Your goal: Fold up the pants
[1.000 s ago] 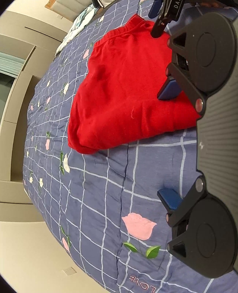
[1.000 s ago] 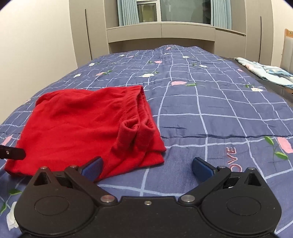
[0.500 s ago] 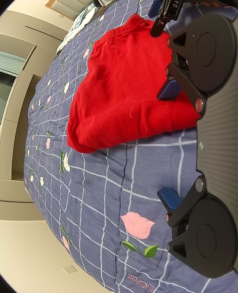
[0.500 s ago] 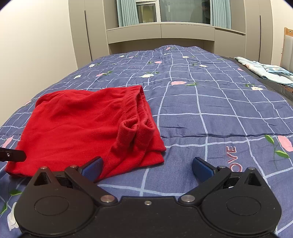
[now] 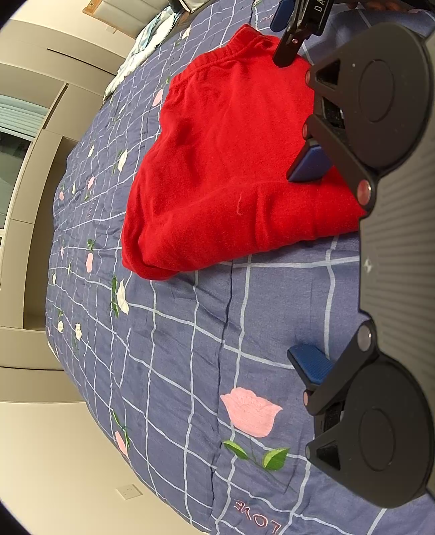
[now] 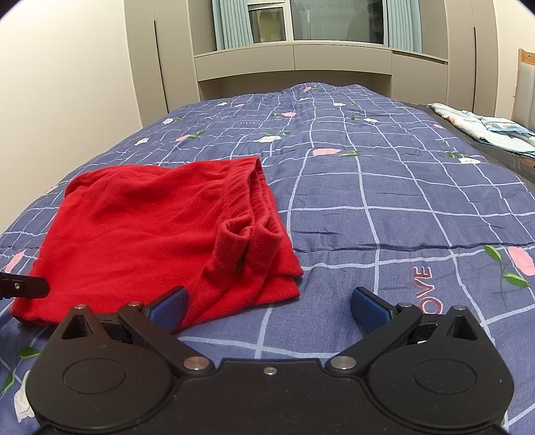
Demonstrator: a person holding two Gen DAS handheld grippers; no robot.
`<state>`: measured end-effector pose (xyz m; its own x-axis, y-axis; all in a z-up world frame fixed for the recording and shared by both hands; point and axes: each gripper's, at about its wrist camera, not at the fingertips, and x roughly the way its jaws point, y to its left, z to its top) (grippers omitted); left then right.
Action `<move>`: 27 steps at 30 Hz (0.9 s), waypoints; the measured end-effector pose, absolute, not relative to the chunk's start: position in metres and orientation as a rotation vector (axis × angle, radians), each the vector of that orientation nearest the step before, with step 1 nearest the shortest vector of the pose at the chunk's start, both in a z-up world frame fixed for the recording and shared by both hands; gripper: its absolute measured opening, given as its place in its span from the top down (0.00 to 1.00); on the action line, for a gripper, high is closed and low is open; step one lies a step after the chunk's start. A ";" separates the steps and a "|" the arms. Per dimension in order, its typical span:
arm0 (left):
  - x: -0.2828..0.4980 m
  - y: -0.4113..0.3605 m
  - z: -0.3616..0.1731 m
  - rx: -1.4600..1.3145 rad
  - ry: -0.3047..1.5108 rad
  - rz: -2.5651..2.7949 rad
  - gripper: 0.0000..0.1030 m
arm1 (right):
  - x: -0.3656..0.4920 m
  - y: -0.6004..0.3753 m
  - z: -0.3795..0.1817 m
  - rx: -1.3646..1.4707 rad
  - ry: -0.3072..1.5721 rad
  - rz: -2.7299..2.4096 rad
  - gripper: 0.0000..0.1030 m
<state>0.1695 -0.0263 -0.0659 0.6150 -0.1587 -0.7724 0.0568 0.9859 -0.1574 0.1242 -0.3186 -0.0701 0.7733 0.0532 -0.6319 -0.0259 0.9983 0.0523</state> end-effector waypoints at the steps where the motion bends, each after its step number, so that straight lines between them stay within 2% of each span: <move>1: 0.169 -0.026 -0.066 -0.122 0.899 -0.125 0.00 | 0.124 -0.319 -0.070 0.042 0.685 0.043 0.00; 13: 0.167 -0.028 -0.067 -0.117 0.880 -0.128 0.00 | 0.124 -0.319 -0.070 0.048 0.684 0.044 0.00; 27: 0.190 -0.022 -0.056 -0.200 0.972 -0.195 0.00 | 0.127 -0.326 -0.069 0.111 0.688 0.087 0.00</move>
